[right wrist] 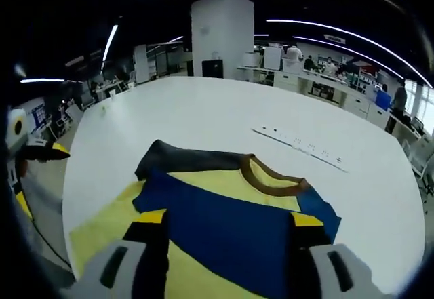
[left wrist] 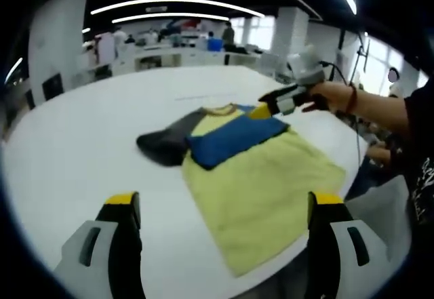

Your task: Fold the garment on the visible template until the final outline fits inside the template.

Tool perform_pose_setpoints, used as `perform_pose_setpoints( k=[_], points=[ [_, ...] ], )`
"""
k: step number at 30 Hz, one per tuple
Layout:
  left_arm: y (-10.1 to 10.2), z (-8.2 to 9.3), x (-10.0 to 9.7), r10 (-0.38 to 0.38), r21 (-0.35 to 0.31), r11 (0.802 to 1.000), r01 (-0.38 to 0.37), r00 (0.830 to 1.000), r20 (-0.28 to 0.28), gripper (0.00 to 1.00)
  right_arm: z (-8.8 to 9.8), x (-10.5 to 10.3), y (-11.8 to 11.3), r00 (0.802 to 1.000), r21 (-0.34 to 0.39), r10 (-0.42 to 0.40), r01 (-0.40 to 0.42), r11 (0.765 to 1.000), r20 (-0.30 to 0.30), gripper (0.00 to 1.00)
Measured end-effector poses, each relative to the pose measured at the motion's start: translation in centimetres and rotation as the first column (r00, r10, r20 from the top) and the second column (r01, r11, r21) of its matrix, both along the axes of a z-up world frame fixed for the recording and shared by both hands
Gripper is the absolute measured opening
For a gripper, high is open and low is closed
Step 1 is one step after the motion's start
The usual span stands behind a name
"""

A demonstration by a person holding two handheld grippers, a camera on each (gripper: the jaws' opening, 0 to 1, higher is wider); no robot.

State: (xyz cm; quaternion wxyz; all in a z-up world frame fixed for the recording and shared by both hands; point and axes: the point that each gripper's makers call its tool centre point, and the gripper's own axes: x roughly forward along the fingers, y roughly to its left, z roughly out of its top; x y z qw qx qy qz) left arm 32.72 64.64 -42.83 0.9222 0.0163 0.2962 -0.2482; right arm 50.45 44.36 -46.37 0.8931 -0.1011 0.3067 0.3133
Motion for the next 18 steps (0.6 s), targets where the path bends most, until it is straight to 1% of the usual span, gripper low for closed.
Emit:
perform_pose_setpoints(
  k=[3, 5, 8, 11, 15, 18],
  points=[
    [0.0, 0.0, 0.0, -0.002, 0.002, 1.0, 0.002, 1.0, 0.001, 0.99, -0.3, -0.1, -1.5, 1.0, -0.006, -0.017, 0.017, 1.0, -0.007, 0.72],
    [0.0, 0.0, 0.0, -0.002, 0.005, 1.0, 0.002, 1.0, -0.001, 0.99, -0.6, -0.4, -2.4, 1.0, -0.016, -0.004, 0.004, 1.0, 0.002, 0.73],
    [0.1, 0.1, 0.0, 0.0, 0.004, 1.0, 0.0, 1.0, 0.001, 0.99, -1.2, -0.9, -3.9, 1.0, -0.01, -0.013, 0.013, 1.0, -0.014, 0.73],
    [0.3, 0.0, 0.0, 0.002, 0.01, 1.0, -0.002, 1.0, -0.003, 0.99, -1.7, -1.3, -5.2, 1.0, -0.012, -0.016, 0.016, 1.0, -0.014, 0.75],
    [0.3, 0.1, 0.0, 0.0, 0.013, 1.0, 0.0, 1.0, -0.001, 0.99, -2.6, -1.7, -7.5, 0.998, -0.013, -0.048, 0.048, 0.999, -0.032, 0.75],
    [0.2, 0.1, 0.1, 0.001, 0.012, 1.0, -0.001, 1.0, 0.0, 0.99, -3.2, -2.1, -8.8, 0.997, -0.024, -0.064, 0.063, 0.998, -0.045, 0.73]
  ],
)
